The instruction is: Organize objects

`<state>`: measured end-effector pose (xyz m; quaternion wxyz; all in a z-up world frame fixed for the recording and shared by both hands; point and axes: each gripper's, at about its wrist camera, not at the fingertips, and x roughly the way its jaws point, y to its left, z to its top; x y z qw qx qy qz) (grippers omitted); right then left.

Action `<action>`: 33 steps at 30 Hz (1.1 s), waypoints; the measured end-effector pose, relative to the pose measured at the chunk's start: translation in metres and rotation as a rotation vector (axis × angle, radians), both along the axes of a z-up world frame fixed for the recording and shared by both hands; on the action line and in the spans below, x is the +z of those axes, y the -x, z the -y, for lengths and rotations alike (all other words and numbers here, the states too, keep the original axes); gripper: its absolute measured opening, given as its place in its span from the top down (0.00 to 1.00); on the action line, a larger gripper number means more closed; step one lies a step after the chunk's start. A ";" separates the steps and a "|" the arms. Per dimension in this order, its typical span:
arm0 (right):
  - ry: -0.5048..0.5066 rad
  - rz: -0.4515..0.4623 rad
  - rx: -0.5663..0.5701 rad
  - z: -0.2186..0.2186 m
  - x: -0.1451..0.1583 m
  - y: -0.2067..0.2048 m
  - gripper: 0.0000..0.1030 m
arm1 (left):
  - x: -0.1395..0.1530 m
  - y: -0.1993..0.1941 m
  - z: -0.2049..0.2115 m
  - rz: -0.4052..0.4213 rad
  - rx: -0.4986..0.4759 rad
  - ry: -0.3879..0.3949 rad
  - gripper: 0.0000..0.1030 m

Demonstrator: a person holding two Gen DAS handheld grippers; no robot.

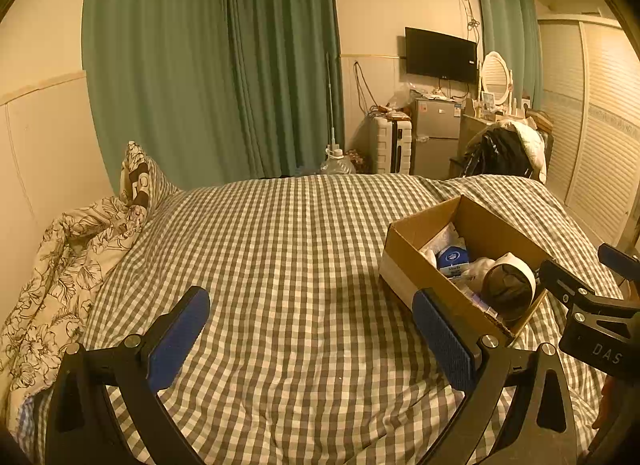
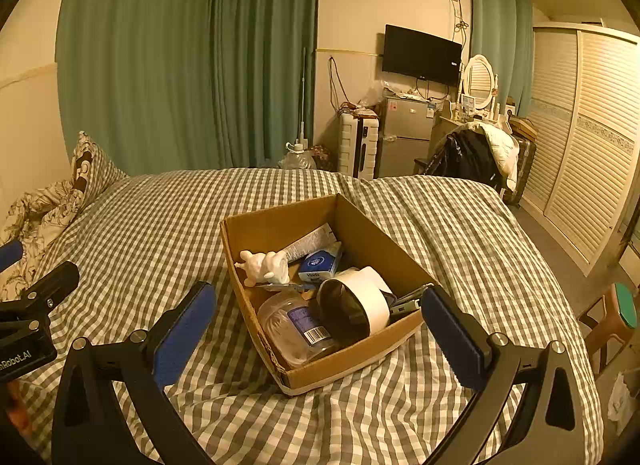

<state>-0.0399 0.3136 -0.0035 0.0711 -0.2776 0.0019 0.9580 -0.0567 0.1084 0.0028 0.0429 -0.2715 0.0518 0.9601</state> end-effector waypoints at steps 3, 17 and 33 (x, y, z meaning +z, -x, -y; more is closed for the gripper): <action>0.000 0.002 0.000 -0.001 -0.001 0.000 0.00 | 0.000 -0.001 -0.001 0.001 0.002 0.001 0.00; 0.003 -0.004 0.004 -0.001 -0.001 0.000 0.00 | 0.002 -0.005 -0.001 -0.009 -0.001 -0.014 0.00; 0.002 -0.002 0.005 0.000 -0.002 0.001 0.00 | 0.003 -0.006 -0.001 -0.012 0.008 -0.016 0.00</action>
